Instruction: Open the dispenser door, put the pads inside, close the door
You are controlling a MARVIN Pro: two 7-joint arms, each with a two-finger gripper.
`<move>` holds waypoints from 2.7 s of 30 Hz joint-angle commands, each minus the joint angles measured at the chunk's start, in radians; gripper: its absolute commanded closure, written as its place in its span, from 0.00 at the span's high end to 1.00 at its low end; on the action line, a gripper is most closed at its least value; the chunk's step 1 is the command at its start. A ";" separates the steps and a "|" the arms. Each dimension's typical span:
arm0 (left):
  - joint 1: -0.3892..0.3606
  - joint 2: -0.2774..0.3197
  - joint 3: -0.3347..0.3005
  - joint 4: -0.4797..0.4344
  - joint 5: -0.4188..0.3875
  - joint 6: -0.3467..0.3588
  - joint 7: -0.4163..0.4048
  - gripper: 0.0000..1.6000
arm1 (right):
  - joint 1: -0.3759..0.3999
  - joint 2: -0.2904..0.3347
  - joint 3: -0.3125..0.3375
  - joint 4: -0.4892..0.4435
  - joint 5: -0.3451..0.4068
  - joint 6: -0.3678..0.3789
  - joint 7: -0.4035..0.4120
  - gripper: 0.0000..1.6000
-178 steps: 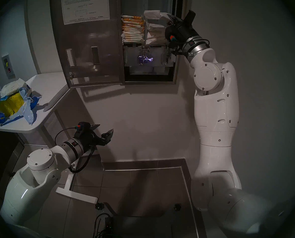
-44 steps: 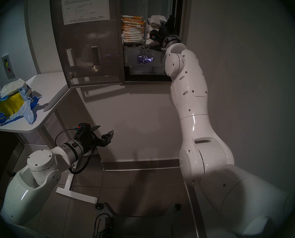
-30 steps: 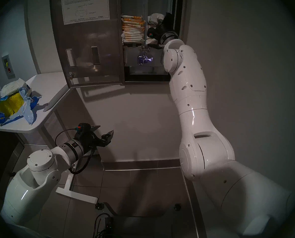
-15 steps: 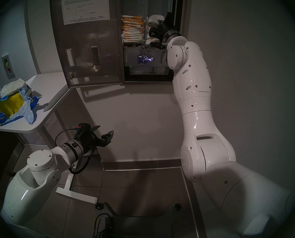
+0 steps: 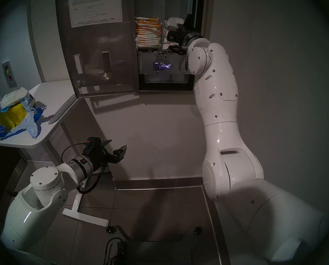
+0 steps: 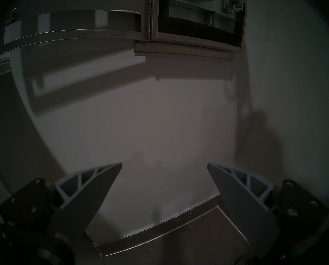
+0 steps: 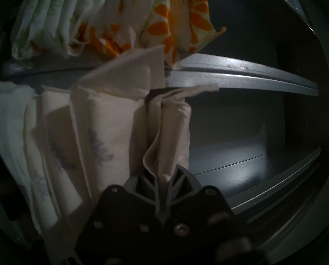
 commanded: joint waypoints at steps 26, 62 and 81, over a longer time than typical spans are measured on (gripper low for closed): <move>-0.014 -0.001 -0.015 -0.030 0.004 -0.009 0.001 1.00 | 0.049 0.004 0.025 -0.011 -0.002 0.022 0.182 0.04; -0.014 -0.003 -0.016 -0.030 0.006 -0.008 -0.001 1.00 | 0.043 -0.032 0.098 -0.128 0.121 0.016 0.392 1.00; -0.014 -0.004 -0.016 -0.030 0.007 -0.008 -0.001 1.00 | 0.007 -0.017 0.145 -0.240 0.163 0.024 0.532 1.00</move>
